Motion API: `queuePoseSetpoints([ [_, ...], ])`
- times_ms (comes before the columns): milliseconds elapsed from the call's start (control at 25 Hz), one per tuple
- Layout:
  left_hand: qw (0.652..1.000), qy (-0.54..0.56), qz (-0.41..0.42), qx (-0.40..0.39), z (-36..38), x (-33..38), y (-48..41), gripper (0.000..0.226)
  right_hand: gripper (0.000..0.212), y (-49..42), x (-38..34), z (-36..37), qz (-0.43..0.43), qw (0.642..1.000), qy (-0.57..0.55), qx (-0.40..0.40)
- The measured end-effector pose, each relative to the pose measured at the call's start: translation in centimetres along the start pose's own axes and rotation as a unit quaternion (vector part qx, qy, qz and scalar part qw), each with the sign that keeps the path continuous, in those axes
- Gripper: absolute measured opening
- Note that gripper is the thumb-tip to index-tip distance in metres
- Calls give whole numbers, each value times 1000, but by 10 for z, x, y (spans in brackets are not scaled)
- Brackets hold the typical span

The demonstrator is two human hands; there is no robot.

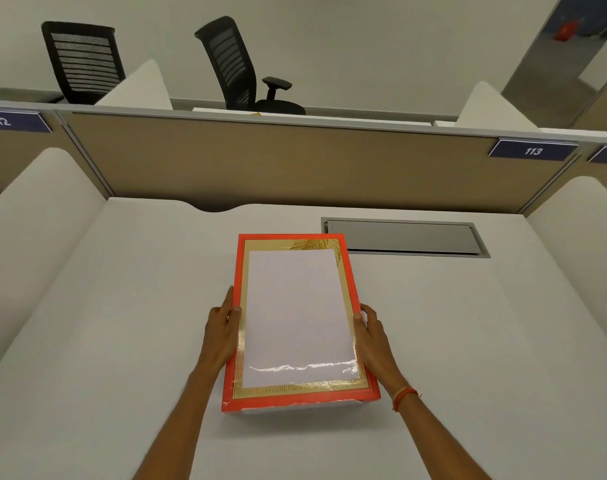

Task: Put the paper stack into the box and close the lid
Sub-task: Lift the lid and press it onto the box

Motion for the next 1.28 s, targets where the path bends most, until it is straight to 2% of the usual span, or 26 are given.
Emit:
queuePoseSetpoints([
  [400, 1000, -21, 16, 8, 0, -2, -2, 55, 49, 0, 5, 5, -24, 999, 42, 0],
  [520, 993, -121, 15, 8, -2, 3, 0, 58, 57, 5, 2, 7, -34, 993, 110, 1],
  [600, 971, -225, 46, 71, -12, 21, 0, 64, 63, 4, -17, 9, -94, 970, 223, 34],
  [680, 951, -259, 111, 128, -19, 48, 1, 72, 67, -1, -43, 22, -175, 942, 284, 37],
  [800, 935, -291, 167, 114, -7, 71, -2, 85, 68, -15, -66, 45, -227, 917, 328, 4],
  [1000, 933, -317, 161, 53, 25, 61, -14, 103, 68, -33, -59, 66, -205, 912, 354, -32],
  [1280, 931, -330, 152, 36, 39, 53, -16, 105, 71, -36, -38, 75, -168, 901, 397, -51],
])
Point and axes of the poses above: each hand's wrist, its own y-axis away from the middle knuckle, its own z-axis out of the palm, x = y × z, the point moved 8 cm from there along -y, towards the middle knuckle, and after that the axes turned 14 degrees about -y, right-handed, at the moved point
